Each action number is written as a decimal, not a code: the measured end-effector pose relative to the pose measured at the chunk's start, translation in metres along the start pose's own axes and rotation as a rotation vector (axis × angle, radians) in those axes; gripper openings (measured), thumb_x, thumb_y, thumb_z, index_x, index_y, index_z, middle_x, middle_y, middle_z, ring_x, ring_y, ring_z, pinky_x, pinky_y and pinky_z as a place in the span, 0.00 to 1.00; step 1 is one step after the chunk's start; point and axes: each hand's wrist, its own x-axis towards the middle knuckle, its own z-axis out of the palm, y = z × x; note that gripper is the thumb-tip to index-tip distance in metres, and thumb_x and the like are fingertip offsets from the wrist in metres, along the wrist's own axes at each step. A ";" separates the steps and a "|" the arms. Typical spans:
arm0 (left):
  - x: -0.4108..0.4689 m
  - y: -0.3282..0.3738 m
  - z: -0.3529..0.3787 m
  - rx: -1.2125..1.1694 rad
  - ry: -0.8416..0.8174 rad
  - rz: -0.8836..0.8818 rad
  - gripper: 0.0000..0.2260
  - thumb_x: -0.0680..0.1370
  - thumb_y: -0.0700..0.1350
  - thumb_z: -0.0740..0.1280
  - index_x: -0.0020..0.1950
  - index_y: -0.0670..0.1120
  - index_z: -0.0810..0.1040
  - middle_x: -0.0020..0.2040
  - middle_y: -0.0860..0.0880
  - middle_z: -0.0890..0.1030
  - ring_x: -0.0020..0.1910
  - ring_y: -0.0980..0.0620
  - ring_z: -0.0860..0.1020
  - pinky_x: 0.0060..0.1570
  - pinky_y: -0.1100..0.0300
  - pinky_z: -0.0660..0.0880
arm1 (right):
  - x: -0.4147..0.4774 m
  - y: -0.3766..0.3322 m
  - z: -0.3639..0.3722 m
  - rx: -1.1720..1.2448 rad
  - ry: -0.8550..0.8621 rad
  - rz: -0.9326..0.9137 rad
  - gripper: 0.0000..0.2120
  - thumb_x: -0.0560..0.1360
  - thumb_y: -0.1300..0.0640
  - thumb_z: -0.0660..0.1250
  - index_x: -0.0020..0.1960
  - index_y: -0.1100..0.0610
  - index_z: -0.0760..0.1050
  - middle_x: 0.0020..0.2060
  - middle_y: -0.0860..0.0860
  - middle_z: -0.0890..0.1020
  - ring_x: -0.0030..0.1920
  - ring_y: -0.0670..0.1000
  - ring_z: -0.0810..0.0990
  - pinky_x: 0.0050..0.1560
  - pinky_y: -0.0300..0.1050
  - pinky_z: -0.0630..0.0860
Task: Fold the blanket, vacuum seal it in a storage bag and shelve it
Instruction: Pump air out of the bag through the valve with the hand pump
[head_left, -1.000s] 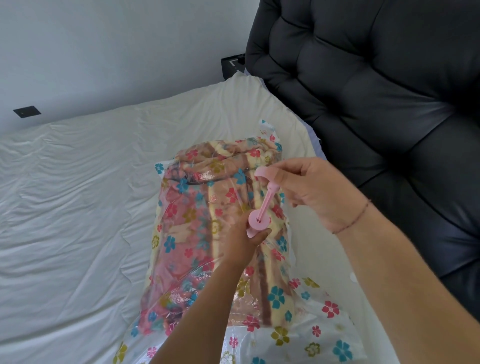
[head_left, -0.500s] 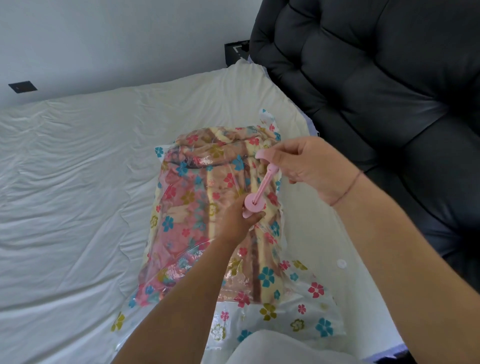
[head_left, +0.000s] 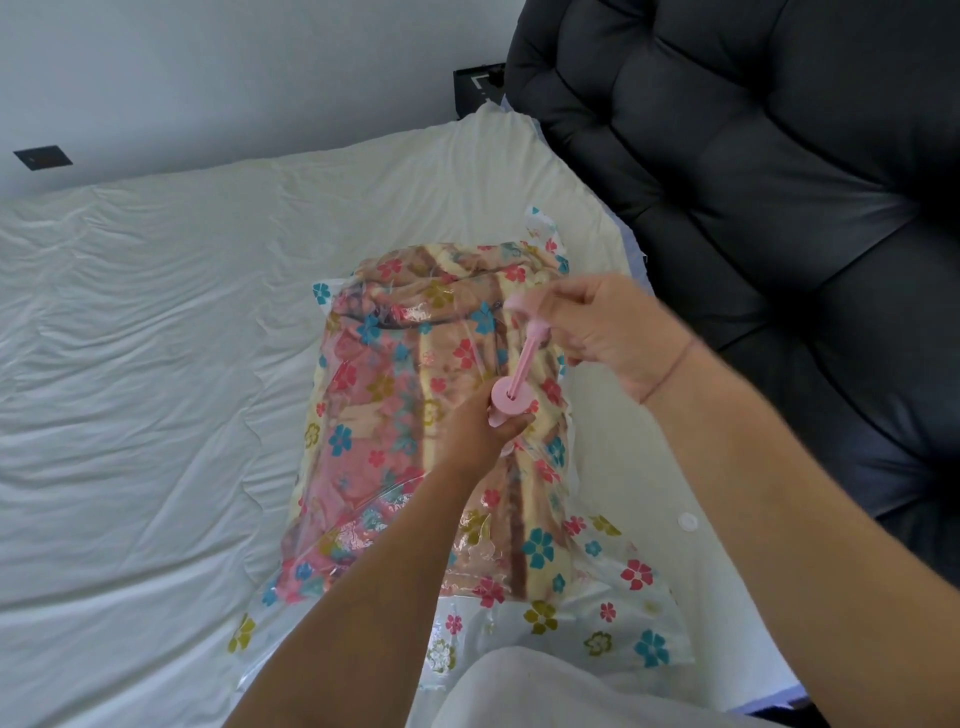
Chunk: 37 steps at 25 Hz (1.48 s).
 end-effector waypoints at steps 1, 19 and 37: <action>0.000 -0.001 0.001 0.004 -0.001 0.001 0.17 0.71 0.48 0.75 0.57 0.56 0.75 0.52 0.55 0.81 0.53 0.52 0.78 0.58 0.50 0.75 | 0.002 0.019 0.011 -0.074 0.003 0.072 0.13 0.75 0.51 0.69 0.50 0.61 0.83 0.28 0.52 0.71 0.22 0.44 0.63 0.28 0.34 0.59; 0.001 0.001 0.002 0.026 -0.004 -0.005 0.19 0.71 0.49 0.74 0.60 0.55 0.75 0.53 0.55 0.81 0.54 0.52 0.78 0.58 0.50 0.75 | 0.000 0.027 0.012 -0.099 0.061 0.081 0.14 0.73 0.51 0.71 0.46 0.63 0.83 0.27 0.49 0.75 0.25 0.41 0.68 0.32 0.33 0.66; 0.002 -0.002 0.000 0.052 -0.006 -0.015 0.17 0.69 0.54 0.73 0.57 0.56 0.76 0.51 0.54 0.82 0.51 0.52 0.79 0.55 0.48 0.76 | 0.009 0.049 0.024 -0.102 0.045 0.143 0.11 0.73 0.50 0.71 0.47 0.58 0.83 0.27 0.53 0.78 0.28 0.43 0.71 0.32 0.33 0.69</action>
